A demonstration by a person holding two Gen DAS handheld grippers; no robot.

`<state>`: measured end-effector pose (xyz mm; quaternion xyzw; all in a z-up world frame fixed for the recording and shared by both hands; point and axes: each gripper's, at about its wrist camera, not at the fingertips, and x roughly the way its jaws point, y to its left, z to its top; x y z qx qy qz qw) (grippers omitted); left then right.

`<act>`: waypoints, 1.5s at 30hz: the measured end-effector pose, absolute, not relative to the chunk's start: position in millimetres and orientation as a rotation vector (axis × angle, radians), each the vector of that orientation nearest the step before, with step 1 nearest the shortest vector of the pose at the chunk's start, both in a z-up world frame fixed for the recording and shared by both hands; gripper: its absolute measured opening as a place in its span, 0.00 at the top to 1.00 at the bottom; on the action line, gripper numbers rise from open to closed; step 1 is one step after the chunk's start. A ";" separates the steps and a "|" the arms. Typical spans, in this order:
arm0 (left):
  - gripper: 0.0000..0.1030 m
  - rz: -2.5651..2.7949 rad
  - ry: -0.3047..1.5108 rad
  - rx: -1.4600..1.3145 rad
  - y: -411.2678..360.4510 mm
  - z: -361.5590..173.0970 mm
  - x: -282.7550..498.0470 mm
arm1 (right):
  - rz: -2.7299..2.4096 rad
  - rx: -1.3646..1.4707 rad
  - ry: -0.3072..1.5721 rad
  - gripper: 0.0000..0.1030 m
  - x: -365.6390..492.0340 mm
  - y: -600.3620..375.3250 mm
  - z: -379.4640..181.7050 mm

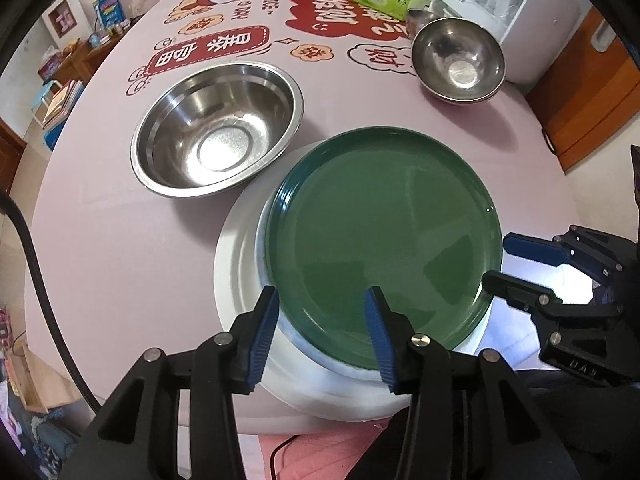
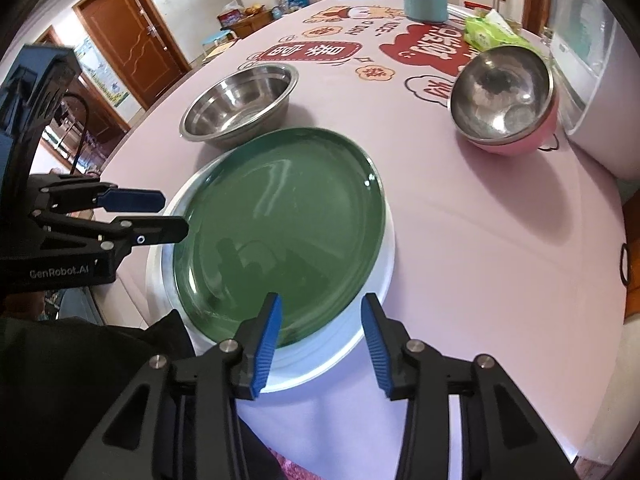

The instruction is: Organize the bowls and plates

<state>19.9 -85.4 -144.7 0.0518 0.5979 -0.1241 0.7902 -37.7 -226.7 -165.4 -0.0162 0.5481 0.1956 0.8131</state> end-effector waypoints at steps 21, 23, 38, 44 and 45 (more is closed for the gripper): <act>0.53 -0.403 1.000 0.194 -35.8 -85.5 48.5 | 0.023 0.258 1.025 0.43 -40.5 -242.8 -125.3; 0.53 -0.411 0.991 0.190 -28.1 -81.7 49.6 | 0.013 0.259 1.012 0.43 -39.4 -233.5 -122.9; 0.53 -0.446 0.935 0.163 58.0 -71.3 72.6 | -0.073 0.285 0.890 0.43 -39.5 -157.3 -108.6; 0.53 -0.485 0.949 0.161 83.1 -71.2 84.7 | -0.108 0.295 0.855 0.43 -39.4 -124.5 -110.9; 0.52 -0.491 0.953 0.158 85.7 -71.7 87.2 | -0.110 0.290 0.851 0.43 -39.0 -117.6 -111.3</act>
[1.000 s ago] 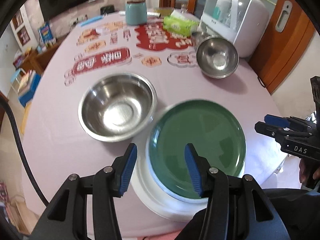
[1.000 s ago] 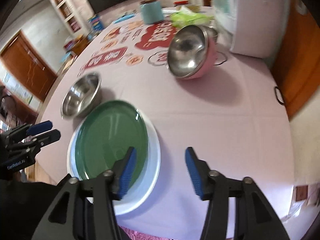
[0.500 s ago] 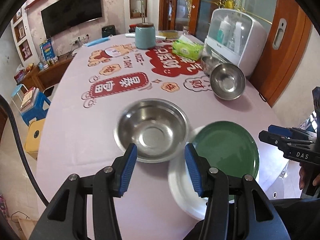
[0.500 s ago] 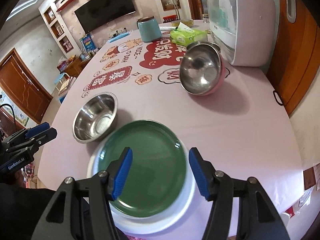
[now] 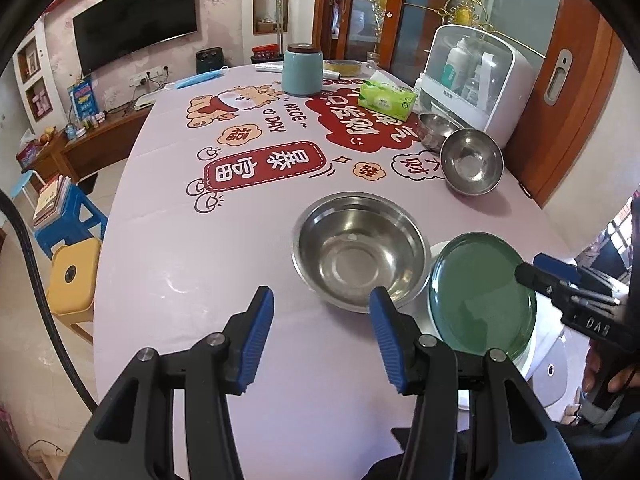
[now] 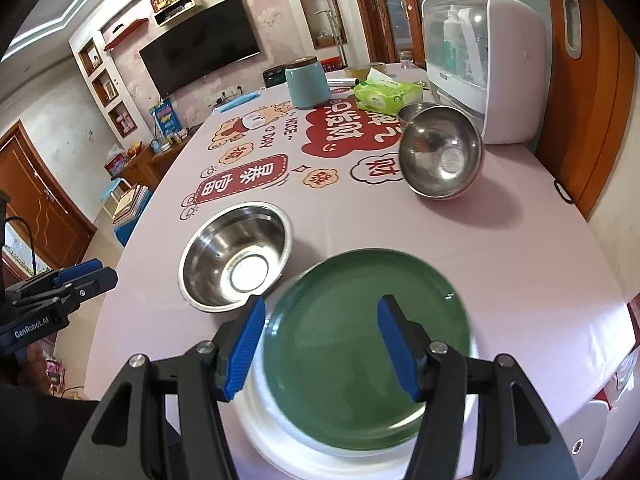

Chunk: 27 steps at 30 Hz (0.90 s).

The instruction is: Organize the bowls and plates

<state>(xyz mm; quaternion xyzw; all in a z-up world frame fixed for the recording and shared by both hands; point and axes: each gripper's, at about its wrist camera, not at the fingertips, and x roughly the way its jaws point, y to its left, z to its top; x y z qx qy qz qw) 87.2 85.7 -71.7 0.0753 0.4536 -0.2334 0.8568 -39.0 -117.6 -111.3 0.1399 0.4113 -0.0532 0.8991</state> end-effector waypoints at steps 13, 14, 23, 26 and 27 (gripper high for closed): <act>0.46 -0.551 1.001 0.185 97.1 -74.9 127.5 | -0.078 0.265 0.838 0.43 -11.6 -68.2 -120.0; 0.45 -0.561 1.006 0.194 96.0 -74.8 130.5 | -0.080 0.266 0.838 0.43 -8.7 -66.7 -120.2; 0.41 -0.619 1.092 0.246 85.0 -89.1 157.4 | -0.124 0.318 0.844 0.43 17.5 -61.1 -128.2; 0.40 -0.632 1.154 0.249 81.2 -99.2 166.8 | -0.135 0.315 0.848 0.43 26.8 -59.0 -129.9; 0.40 -0.636 1.175 0.245 80.1 -102.7 169.8 | -0.140 0.313 0.848 0.43 30.4 -58.6 -130.4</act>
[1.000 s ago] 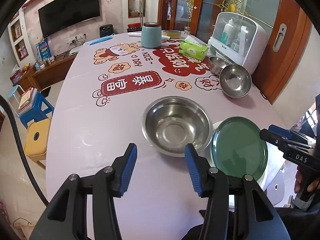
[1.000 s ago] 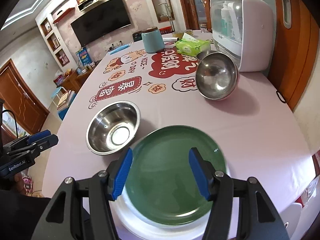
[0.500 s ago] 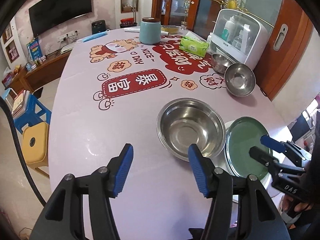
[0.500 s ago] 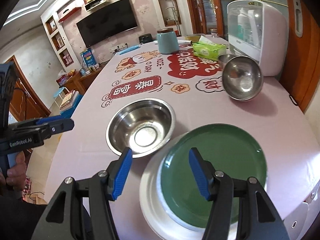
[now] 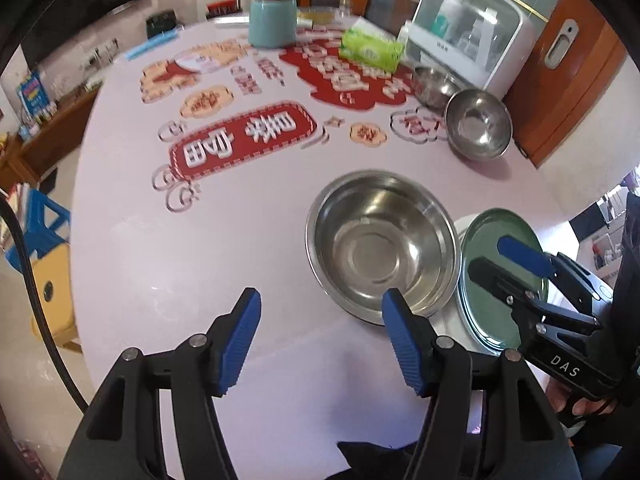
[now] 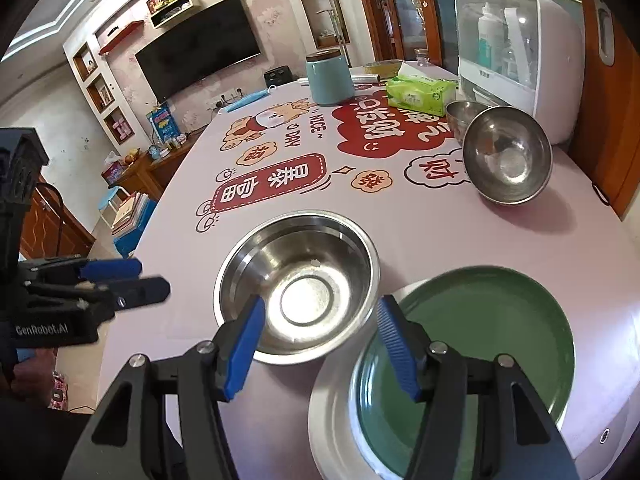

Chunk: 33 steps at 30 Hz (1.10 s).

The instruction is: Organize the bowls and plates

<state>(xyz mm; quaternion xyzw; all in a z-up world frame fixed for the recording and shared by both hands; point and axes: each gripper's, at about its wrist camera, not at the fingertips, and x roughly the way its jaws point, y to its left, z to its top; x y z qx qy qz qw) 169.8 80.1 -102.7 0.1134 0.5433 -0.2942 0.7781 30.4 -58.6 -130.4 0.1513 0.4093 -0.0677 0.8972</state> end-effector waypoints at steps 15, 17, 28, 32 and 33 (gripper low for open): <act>0.39 -0.675 1.341 0.312 58.5 -159.2 210.6 | -0.182 0.318 0.924 0.52 66.9 -60.3 -163.2; 0.39 -0.688 1.354 0.309 56.3 -164.5 213.6 | -0.189 0.313 0.915 0.52 69.3 -60.9 -164.5; 0.45 -0.705 1.395 0.320 42.9 -182.4 221.2 | -0.240 0.329 0.900 0.59 75.4 -77.0 -168.2; 0.51 -0.708 1.409 0.319 41.2 -185.8 222.4 | -0.245 0.350 0.886 0.63 73.2 -80.8 -169.3; 0.54 -0.711 1.409 0.319 40.5 -186.2 222.6 | -0.246 0.356 0.893 0.63 73.5 -81.4 -170.9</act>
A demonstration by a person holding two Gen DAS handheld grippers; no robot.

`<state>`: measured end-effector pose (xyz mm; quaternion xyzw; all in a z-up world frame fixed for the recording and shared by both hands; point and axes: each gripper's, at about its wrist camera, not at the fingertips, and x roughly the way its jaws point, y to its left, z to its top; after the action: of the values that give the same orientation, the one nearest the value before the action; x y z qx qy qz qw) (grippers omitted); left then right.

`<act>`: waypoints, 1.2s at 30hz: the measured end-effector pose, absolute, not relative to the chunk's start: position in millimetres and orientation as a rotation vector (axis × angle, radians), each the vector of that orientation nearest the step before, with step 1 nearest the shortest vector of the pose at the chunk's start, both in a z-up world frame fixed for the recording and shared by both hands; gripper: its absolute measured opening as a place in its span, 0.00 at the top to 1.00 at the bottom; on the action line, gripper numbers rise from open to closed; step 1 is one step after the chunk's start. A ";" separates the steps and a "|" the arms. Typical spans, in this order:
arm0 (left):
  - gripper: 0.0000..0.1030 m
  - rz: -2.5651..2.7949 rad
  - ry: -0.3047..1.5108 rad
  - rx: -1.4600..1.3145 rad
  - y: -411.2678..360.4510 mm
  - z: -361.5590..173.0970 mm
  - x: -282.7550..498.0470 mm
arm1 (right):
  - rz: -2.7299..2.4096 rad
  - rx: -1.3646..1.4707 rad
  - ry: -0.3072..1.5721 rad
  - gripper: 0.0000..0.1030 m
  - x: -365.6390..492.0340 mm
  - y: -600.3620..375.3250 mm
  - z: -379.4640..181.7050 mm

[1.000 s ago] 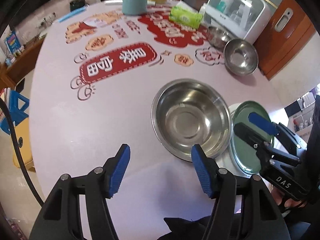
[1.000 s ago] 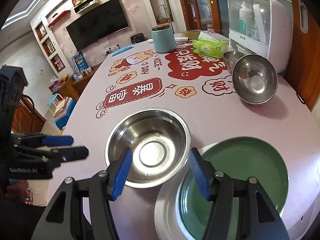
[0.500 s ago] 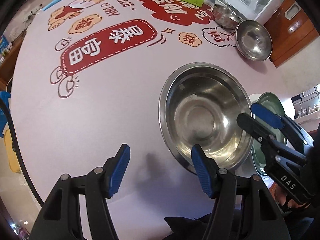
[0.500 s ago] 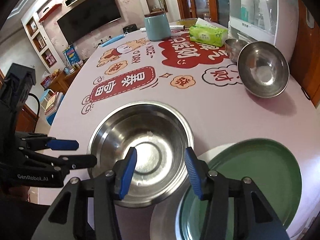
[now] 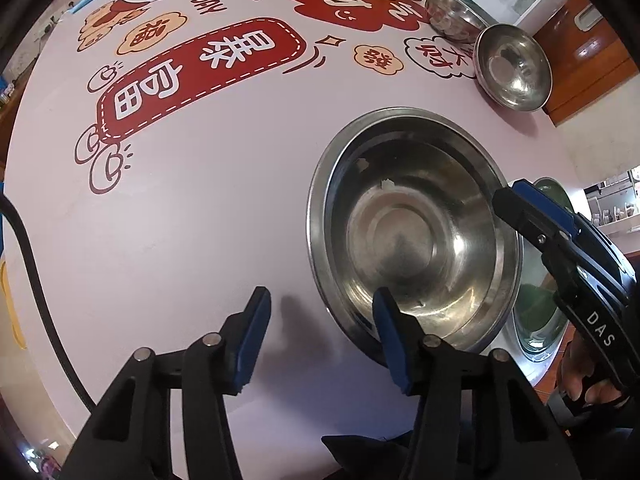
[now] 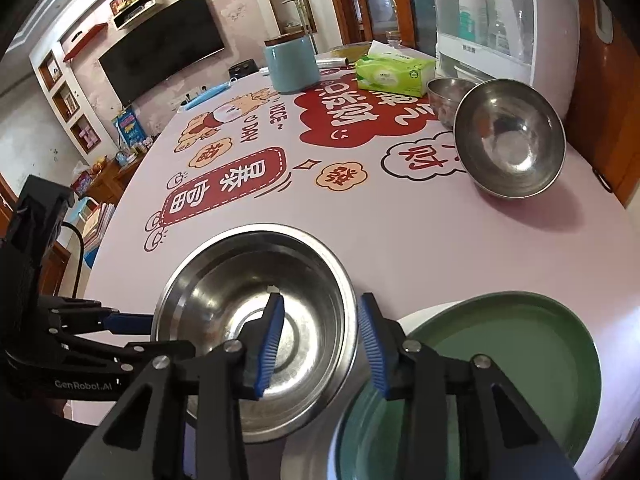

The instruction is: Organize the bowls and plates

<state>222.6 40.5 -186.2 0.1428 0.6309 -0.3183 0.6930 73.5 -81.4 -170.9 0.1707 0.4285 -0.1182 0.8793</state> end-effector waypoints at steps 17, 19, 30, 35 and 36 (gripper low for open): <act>0.79 -0.730 1.402 0.338 37.0 -182.5 213.8 | -0.242 0.419 0.914 0.88 72.3 -87.9 -179.7; 0.79 -0.711 1.405 0.342 40.3 -182.4 214.1 | -0.227 0.412 0.915 0.88 72.9 -85.1 -179.2; 0.79 -0.587 1.384 0.251 73.3 -169.4 204.5 | -0.121 0.299 0.900 0.88 66.7 -58.2 -162.3; 0.79 -0.543 1.361 0.183 93.5 -161.2 190.8 | -0.054 0.269 0.905 0.88 57.7 -48.6 -155.0; 0.79 -0.535 1.357 0.172 97.0 -159.4 188.0 | -0.043 0.257 0.904 0.88 55.9 -45.8 -152.9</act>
<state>188.0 97.0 -159.4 0.0786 0.6192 -0.2441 0.7421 55.9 -45.8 -152.9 0.1236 0.4353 -0.0209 0.8915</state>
